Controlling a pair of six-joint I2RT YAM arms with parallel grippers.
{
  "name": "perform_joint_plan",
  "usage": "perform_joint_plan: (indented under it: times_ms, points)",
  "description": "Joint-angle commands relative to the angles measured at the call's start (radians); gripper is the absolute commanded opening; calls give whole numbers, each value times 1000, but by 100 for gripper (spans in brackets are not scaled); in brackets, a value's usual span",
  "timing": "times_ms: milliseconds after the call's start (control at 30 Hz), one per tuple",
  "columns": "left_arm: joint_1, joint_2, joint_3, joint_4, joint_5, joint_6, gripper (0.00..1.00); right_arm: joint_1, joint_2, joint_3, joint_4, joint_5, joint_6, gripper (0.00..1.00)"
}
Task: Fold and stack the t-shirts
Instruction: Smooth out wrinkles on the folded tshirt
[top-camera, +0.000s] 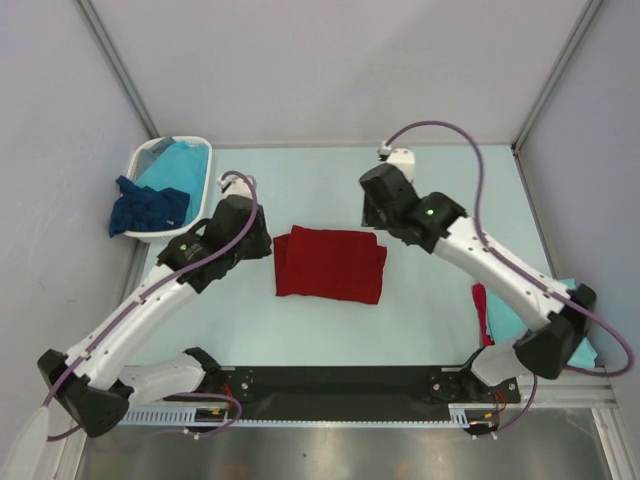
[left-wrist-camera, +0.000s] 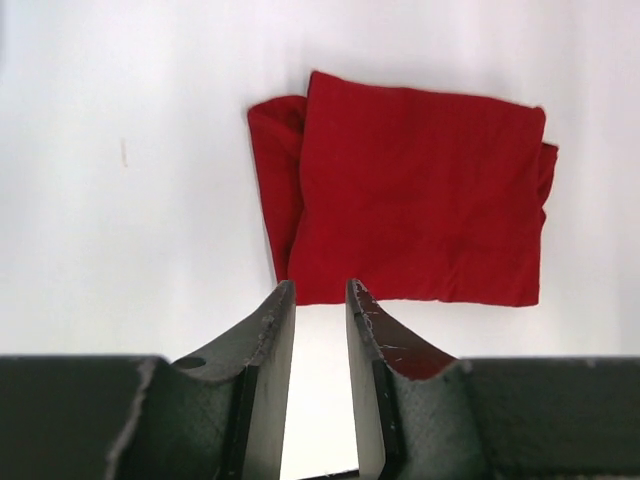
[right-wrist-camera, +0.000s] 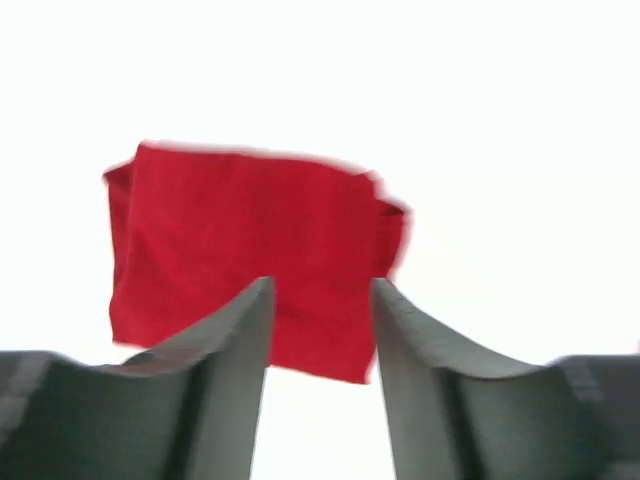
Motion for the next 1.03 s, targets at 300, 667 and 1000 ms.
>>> perform_joint_plan:
  times_ms: [300,667,1000]
  points:
    - [1,-163,66,-236,-183,-32,46,-118,-301,-183,-227,116,54,69]
    - [1,-249,18,-337,-267,-72,60,-118,-388,-247,-236,177,40,99]
    - [1,-299,-17,-326,-273,-72,70,-123,-411,-259,-203,182,23,100]
